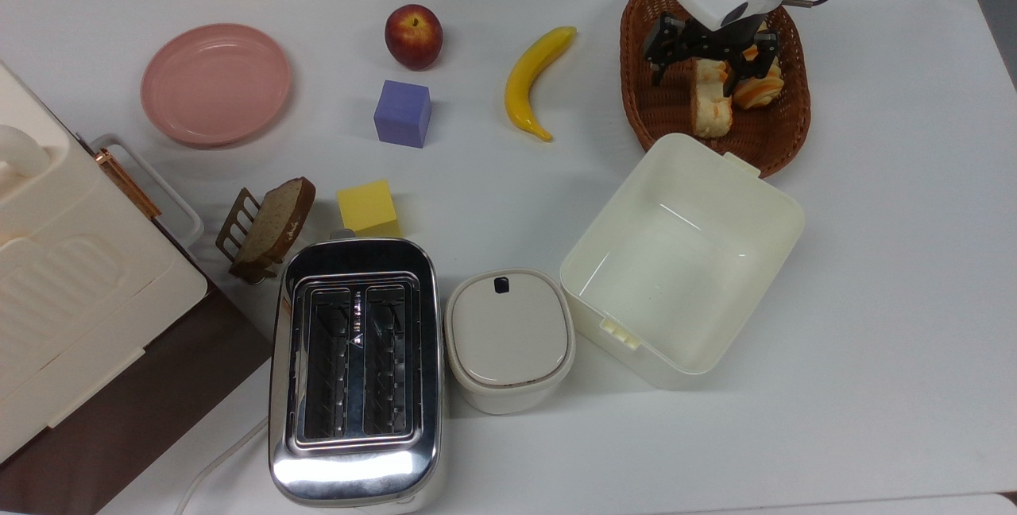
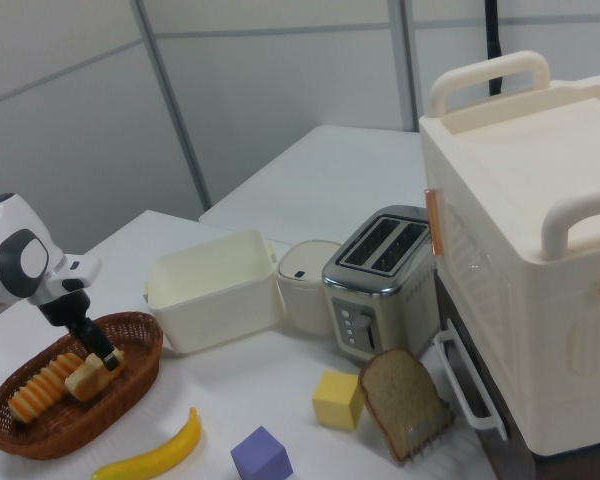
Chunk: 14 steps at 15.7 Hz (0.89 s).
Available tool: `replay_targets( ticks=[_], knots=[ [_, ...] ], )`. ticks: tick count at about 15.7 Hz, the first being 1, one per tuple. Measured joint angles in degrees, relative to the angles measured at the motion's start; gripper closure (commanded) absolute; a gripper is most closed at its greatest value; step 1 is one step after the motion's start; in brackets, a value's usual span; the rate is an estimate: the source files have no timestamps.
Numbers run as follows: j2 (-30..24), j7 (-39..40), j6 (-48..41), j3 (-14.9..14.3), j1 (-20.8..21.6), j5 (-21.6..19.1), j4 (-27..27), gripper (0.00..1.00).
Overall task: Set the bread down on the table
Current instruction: 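Close the gripper on the small bread piece and lift it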
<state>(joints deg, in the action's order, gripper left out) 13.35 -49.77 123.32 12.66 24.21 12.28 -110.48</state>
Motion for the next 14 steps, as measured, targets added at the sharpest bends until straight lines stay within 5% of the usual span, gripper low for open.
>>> replay_targets(
  ticks=[14],
  knots=[
    [2.37, -6.83, 2.1, 3.1, 0.17, 5.22, -0.1, 0.0]
  ],
)
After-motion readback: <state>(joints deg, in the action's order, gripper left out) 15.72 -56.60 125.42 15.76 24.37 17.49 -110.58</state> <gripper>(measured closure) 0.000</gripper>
